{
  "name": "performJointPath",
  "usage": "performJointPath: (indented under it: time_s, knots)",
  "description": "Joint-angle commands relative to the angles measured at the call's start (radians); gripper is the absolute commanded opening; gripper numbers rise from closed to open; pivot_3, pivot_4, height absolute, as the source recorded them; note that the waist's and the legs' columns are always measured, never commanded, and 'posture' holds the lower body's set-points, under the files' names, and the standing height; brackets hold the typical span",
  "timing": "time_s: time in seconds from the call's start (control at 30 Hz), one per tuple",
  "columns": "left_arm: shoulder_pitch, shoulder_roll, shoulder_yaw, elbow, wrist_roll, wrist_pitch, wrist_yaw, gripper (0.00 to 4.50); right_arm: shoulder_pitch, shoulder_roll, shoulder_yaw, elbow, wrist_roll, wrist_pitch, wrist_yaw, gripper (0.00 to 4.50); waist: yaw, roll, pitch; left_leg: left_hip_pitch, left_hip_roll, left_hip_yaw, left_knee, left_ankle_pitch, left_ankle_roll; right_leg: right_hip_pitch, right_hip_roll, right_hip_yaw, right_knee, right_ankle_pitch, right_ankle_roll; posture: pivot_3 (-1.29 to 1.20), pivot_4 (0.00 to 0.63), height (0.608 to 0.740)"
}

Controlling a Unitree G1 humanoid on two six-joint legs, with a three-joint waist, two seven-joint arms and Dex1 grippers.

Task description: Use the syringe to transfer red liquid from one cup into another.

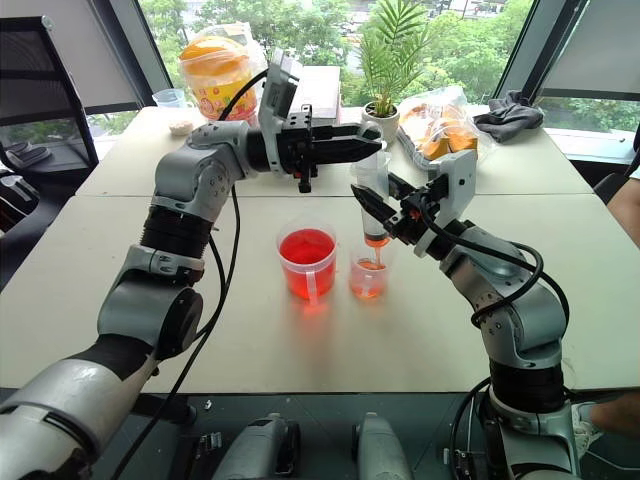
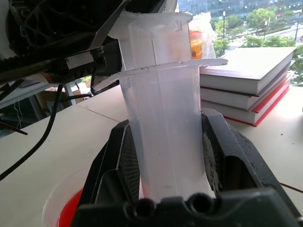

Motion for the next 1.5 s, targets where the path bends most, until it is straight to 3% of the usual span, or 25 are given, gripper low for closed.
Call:
performJointPath:
  time_s: [0.03,0.63,0.87,0.93,1.07,1.27,1.5]
  knots:
    - [0.034,-0.056,-0.100,-0.019,0.006,0.038,-0.046,0.38,-0.091,0.011,-0.060,-0.090,0.042,-0.039,-0.040,1.42,0.000,0.000,0.000,0.000,0.000,0.000,0.000,0.000,0.000,0.000,0.000,0.000,0.000,0.000,0.000,0.00,0.150,0.740]
    - [0.001,-0.056,-0.066,-0.006,-0.004,0.079,-0.037,0.38,-0.063,0.017,-0.056,-0.102,0.060,-0.022,-0.055,1.42,0.000,0.000,0.000,0.000,0.000,0.000,0.000,0.000,0.000,0.000,0.000,0.000,0.000,0.000,0.000,0.00,0.150,0.740]
    - [-0.037,-0.028,-0.020,0.017,-0.016,0.078,-0.012,3.85,-0.025,0.033,-0.029,-0.100,0.055,-0.017,-0.048,1.42,0.000,0.000,0.000,0.000,0.000,0.000,0.000,0.000,0.000,0.000,0.000,0.000,0.000,0.000,0.000,0.00,0.150,0.740]
    - [-0.062,0.002,0.019,0.037,-0.020,0.059,0.010,4.47,-0.011,0.034,-0.022,-0.098,0.051,-0.015,-0.045,1.42,0.000,0.000,0.000,0.000,0.000,0.000,0.000,0.000,0.000,0.000,0.000,0.000,0.000,0.000,0.000,0.00,0.150,0.740]
    - [-0.087,0.063,0.066,0.052,-0.037,0.052,0.025,4.47,0.001,0.034,-0.020,-0.096,0.049,-0.011,-0.043,1.42,-0.006,0.000,0.000,0.000,0.000,0.000,0.000,0.000,0.000,0.000,0.001,0.000,0.000,0.000,0.000,0.00,0.150,0.740]
    - [-0.019,0.193,0.117,-0.073,-0.085,0.115,0.033,4.47,-0.026,0.016,-0.046,-0.087,0.074,0.018,-0.045,1.42,-0.003,0.000,0.000,0.000,0.001,-0.001,0.000,0.000,0.000,0.000,0.001,0.000,0.001,0.000,0.000,0.00,0.150,0.740]
    - [0.203,0.296,0.110,-0.305,-0.092,0.154,0.082,4.47,-0.319,-0.081,-0.214,0.076,0.277,0.284,-0.185,1.42,-0.001,0.000,0.000,0.000,0.001,-0.001,0.001,0.000,0.000,0.000,-0.003,0.001,0.001,0.000,0.000,0.00,0.150,0.740]
